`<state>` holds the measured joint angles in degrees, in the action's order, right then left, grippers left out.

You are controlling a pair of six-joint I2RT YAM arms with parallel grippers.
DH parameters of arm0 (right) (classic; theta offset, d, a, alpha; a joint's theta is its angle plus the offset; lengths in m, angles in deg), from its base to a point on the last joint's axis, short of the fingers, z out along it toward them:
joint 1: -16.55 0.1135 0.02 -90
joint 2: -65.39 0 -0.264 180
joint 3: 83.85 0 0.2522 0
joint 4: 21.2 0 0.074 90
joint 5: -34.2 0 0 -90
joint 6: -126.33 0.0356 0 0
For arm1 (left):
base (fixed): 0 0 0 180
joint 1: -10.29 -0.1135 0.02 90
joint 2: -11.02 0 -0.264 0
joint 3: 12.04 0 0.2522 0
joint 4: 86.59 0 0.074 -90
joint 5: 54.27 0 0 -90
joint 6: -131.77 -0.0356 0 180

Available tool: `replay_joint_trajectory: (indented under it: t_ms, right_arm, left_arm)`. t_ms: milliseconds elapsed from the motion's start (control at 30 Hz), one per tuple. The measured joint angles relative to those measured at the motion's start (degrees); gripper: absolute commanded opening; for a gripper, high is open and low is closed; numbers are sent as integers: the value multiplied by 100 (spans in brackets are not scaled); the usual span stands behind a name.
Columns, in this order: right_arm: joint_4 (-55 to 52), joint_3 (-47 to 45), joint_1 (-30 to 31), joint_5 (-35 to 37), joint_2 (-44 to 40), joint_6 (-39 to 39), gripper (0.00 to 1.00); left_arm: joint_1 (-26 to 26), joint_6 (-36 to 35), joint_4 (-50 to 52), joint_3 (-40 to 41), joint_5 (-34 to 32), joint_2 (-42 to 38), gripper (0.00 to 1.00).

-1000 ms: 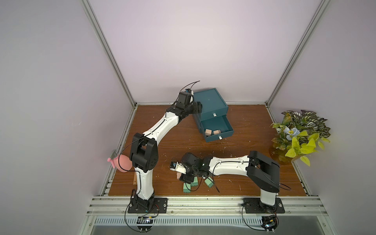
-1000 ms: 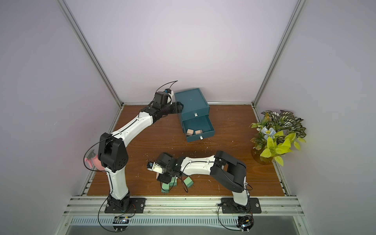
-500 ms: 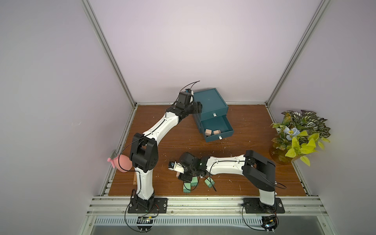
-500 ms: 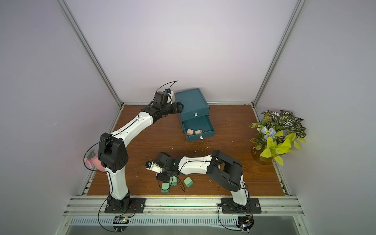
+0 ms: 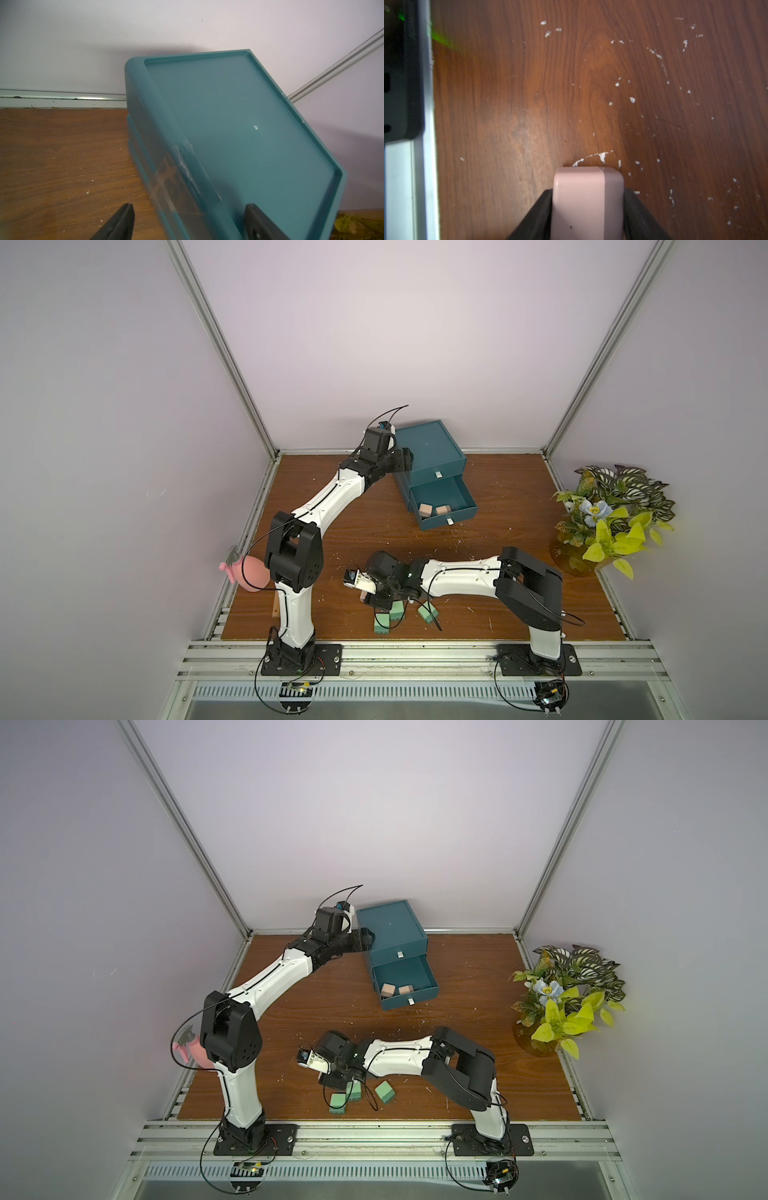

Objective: Place the plugs into the drawer by color
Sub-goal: Pick up the plug from the center of the board.

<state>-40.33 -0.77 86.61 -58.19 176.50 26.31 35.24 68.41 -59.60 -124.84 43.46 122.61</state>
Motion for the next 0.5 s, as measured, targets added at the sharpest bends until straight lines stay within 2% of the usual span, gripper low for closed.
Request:
replay_joint_trajectory:
  t_ms: [500]
  right_arm:
    - [-79,2,0,437,-46,201,42]
  left_arm:
    - [0,0,0,2,0,0,79]
